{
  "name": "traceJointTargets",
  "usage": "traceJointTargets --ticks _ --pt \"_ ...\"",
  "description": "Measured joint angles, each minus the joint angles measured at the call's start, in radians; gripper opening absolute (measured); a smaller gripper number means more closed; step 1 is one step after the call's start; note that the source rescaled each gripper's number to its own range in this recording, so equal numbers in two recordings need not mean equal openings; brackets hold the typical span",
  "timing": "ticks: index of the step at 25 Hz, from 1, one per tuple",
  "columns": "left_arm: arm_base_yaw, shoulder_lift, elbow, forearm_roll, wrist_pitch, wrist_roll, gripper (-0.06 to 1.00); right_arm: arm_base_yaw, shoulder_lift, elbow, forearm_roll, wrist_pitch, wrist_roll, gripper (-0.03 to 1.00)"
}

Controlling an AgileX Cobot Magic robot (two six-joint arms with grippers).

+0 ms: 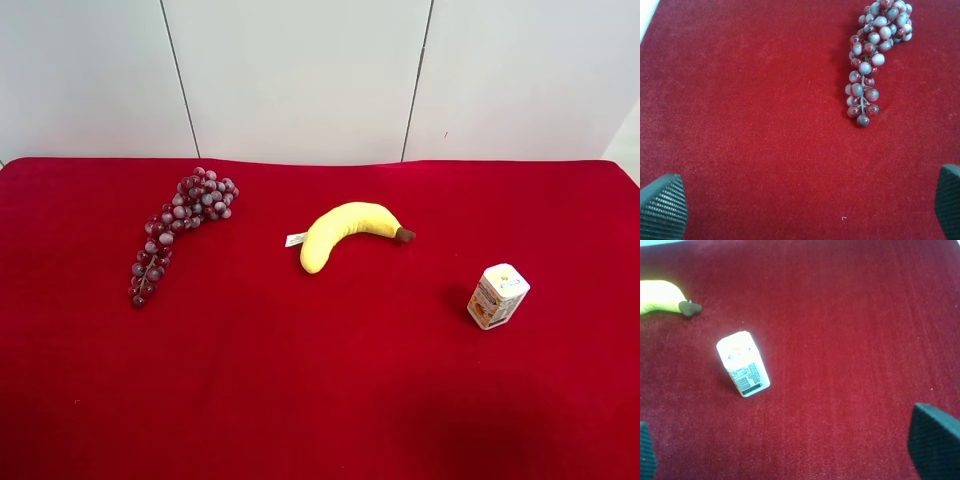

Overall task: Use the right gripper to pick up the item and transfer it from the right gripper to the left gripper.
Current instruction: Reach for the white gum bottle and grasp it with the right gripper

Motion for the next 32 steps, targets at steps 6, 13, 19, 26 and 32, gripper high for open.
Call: traceJointTargets --ticks 6,13,19,26,32 --pt "0.0 0.0 0.0 0.0 0.0 0.0 1.0 0.0 0.0 0.0 0.0 0.0 0.0 1.0" --pt "0.0 0.0 0.0 0.0 0.0 0.0 1.0 0.0 0.0 0.0 0.0 0.0 0.0 1.0" --pt "0.0 0.0 0.0 0.0 0.0 0.0 1.0 0.0 0.0 0.0 0.0 0.0 0.0 1.0" --pt "0.0 0.0 0.0 0.0 0.0 0.0 1.0 0.0 0.0 0.0 0.0 0.0 0.0 1.0" --pt "0.0 0.0 0.0 0.0 0.0 0.0 1.0 0.0 0.022 -0.019 0.014 0.022 0.005 1.0"
